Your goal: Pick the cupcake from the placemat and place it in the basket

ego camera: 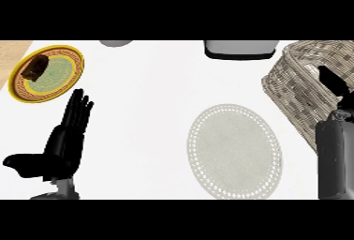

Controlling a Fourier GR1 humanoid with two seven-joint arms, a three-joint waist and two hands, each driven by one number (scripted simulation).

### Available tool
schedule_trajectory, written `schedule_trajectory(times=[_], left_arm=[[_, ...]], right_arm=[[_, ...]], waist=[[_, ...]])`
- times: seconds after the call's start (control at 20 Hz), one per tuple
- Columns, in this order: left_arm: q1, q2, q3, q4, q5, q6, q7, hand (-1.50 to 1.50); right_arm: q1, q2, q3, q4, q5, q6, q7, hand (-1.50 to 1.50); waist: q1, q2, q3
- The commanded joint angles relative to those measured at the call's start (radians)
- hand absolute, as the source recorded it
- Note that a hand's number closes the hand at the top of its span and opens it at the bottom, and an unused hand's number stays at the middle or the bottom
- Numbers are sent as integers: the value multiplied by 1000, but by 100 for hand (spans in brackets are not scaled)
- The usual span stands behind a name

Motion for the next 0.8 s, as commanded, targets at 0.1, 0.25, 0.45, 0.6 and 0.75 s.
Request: schedule_trajectory(times=[0.1, 0.25, 0.45, 0.6, 0.75], left_arm=[[36, 16, 28, 5, 34, -34, -41, 0], [13, -2, 7, 15, -4, 1, -24, 0], [-2, -5, 9, 18, -11, 11, -13, 0], [-19, -6, -5, 4, -25, 18, 18, 0], [-13, -3, 31, 76, 3, -1, -57, 0]], right_arm=[[93, 28, -6, -247, 100, 112, 113, -150], [152, 85, -37, -391, 135, 88, 144, -150], [251, 150, -24, -577, 90, 29, 103, -150], [397, 152, 123, -803, 76, 179, 131, -150], [456, 153, 160, -927, -9, 169, 100, -150]], waist=[[-8, 0, 5], [-17, -1, 5], [-15, 1, 6], [-11, 1, 6], [-14, 2, 5]])
